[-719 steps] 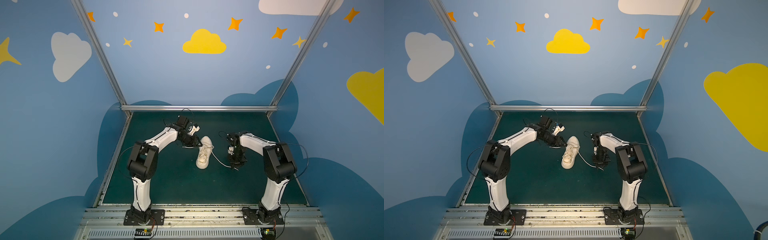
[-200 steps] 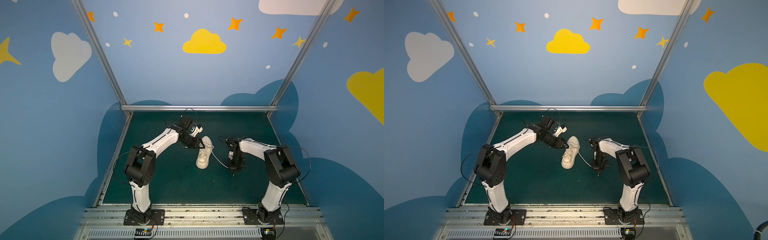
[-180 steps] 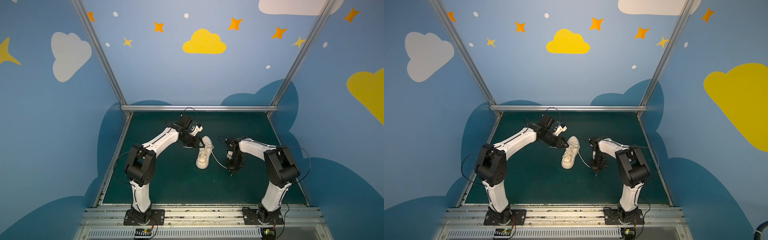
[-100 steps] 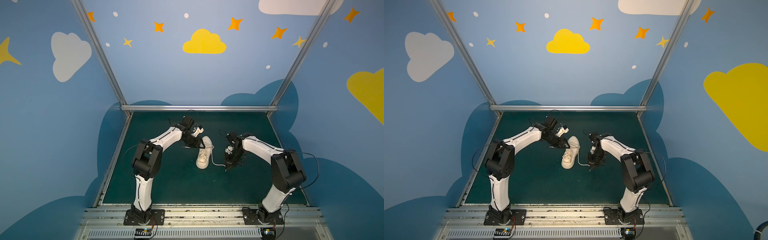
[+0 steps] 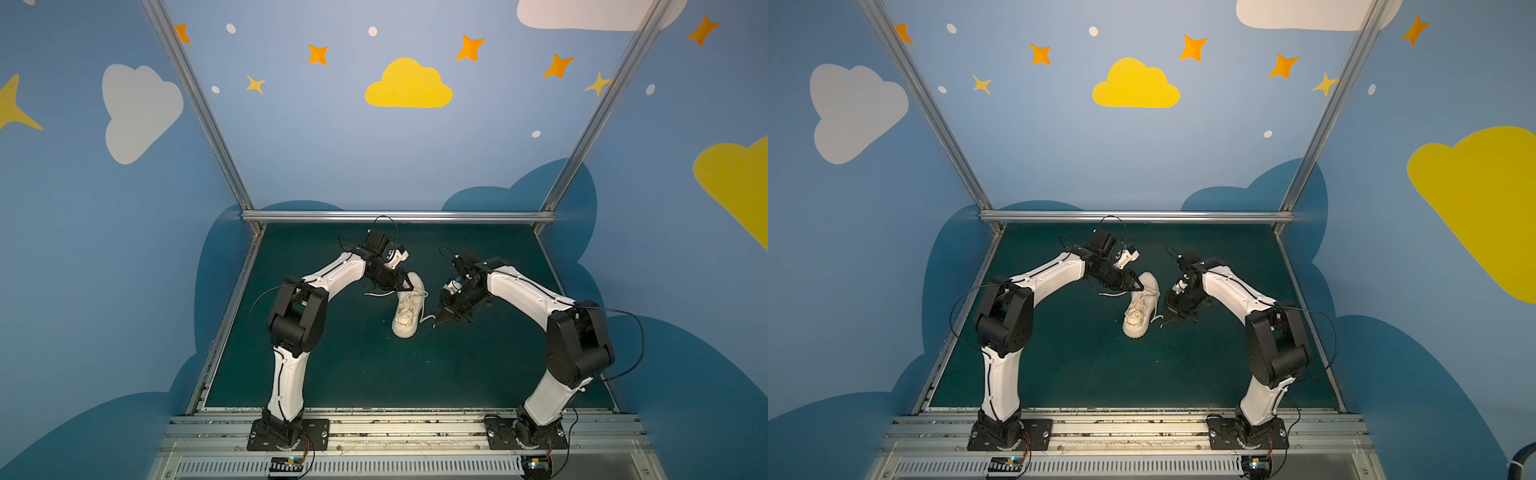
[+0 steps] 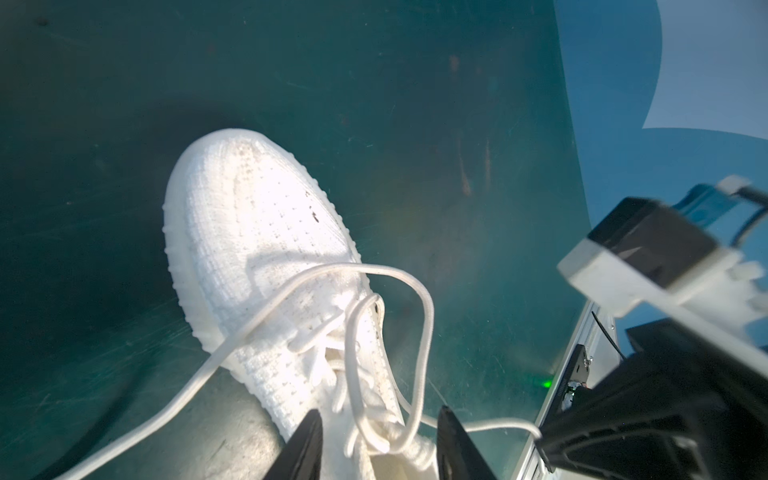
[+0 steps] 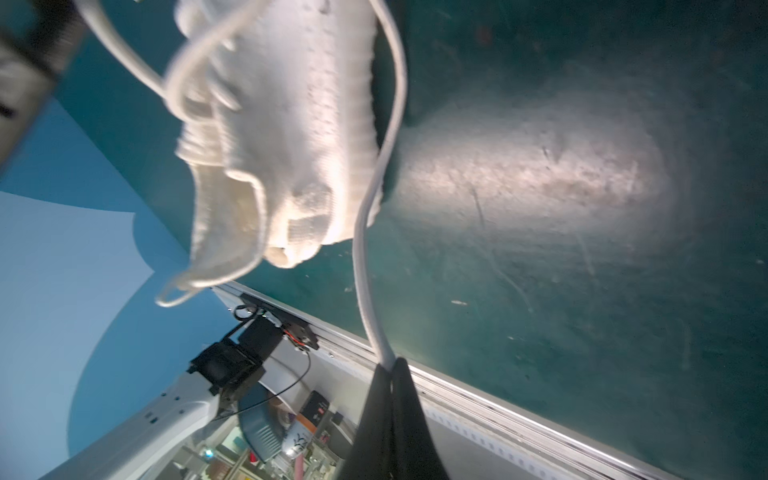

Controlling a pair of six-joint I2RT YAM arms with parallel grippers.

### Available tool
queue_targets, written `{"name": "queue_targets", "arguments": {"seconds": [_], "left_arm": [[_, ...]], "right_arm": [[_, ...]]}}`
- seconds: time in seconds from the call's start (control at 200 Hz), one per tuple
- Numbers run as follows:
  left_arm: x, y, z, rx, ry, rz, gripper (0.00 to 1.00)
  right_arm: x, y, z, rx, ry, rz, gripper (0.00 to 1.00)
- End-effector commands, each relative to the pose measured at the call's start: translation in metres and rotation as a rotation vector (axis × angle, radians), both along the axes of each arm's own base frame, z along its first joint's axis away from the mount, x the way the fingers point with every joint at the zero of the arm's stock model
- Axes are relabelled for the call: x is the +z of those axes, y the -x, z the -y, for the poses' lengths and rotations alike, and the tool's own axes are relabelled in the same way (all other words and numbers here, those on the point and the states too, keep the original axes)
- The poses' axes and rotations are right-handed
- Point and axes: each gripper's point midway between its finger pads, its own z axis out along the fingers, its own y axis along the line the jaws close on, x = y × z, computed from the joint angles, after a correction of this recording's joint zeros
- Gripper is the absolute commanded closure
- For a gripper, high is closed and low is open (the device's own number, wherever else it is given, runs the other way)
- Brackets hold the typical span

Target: Tie the shoes

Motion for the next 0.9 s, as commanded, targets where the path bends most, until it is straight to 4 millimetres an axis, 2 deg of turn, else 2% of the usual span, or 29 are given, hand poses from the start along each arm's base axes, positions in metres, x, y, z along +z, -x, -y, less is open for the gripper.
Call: {"name": "queue_targets", "arguments": {"seconds": [0.0, 0.255, 0.436, 0.761, 0.896], "left_arm": [[0.003, -0.006, 0.005, 0.000, 0.024, 0.005, 0.56], [0.000, -0.006, 0.007, -0.006, 0.027, -0.003, 0.65], [-0.001, -0.002, 0.008, -0.017, 0.034, -0.022, 0.68], [-0.008, 0.005, 0.011, -0.027, 0.019, -0.041, 0.69], [-0.012, 0.008, 0.009, -0.026, 0.011, -0.045, 0.74]], "right_arm": [[0.006, -0.010, -0.008, -0.071, -0.058, -0.052, 1.00], [0.020, -0.037, -0.019, -0.242, -0.243, -0.107, 1.00], [0.022, -0.054, -0.026, -0.332, -0.317, -0.120, 1.00], [0.021, -0.074, -0.030, -0.412, -0.359, -0.118, 1.00], [0.019, -0.081, -0.029, -0.435, -0.357, -0.113, 1.00]]}}
